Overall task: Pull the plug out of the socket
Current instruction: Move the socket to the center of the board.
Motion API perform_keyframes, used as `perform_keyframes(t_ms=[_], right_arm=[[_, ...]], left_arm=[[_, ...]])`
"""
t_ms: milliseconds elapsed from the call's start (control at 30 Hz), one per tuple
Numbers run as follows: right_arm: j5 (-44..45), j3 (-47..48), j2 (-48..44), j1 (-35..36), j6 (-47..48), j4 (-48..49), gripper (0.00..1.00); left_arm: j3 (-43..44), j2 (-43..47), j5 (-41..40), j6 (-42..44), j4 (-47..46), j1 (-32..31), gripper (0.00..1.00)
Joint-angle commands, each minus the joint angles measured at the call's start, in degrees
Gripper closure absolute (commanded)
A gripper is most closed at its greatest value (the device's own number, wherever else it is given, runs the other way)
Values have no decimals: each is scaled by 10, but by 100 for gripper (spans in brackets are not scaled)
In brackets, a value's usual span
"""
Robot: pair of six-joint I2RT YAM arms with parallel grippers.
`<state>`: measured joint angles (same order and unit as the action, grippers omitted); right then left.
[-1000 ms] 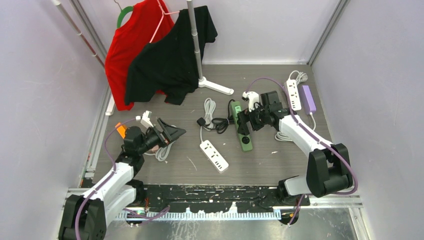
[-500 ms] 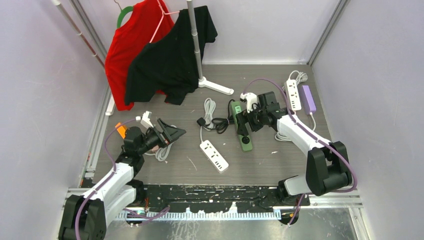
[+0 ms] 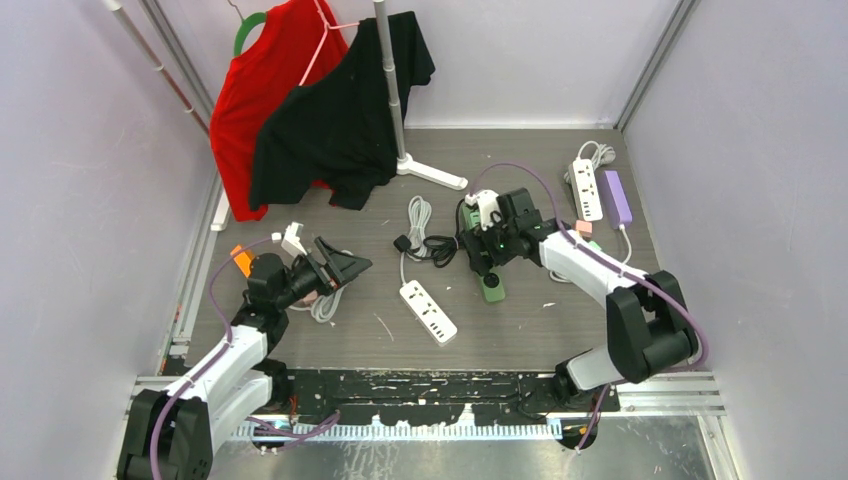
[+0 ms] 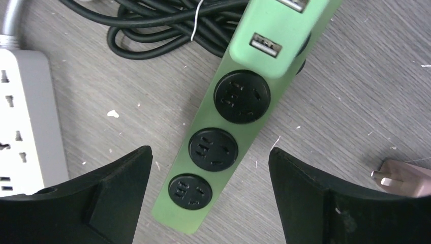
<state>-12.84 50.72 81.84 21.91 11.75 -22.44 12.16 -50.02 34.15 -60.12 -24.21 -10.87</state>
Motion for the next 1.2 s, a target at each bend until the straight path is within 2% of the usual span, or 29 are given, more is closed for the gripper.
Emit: perform_keyframes(t_ms=[0,133,200,300,500,667,967,1067,1167], right_arm=[[85,0,33,31,-8,51,11],[125,12,65,47,-20,58,17],[135,21,76,47,-23,54,27],[142,24,78,47,-18,48,37],[135,25,44,45,23,26,63],[76,27,1,15,69,-12,80],[-91,1,-117,-75,201,-115,89],[-144,-31,-175,-96,272,-151,91],[-155,-55,-215,-103,358,-201,93]], left_arm=[[-3,4,7,-6,-37,-4,2],[-2,7,7,-6,-34,-5,2],[-2,10,7,-6,-32,-5,2],[-3,14,7,-5,-28,-5,2],[-3,22,12,0,-19,-4,2],[-2,31,13,8,-8,-4,2],[10,36,30,16,5,-5,3],[10,41,36,21,5,-6,3],[12,45,43,25,-1,-6,4]])
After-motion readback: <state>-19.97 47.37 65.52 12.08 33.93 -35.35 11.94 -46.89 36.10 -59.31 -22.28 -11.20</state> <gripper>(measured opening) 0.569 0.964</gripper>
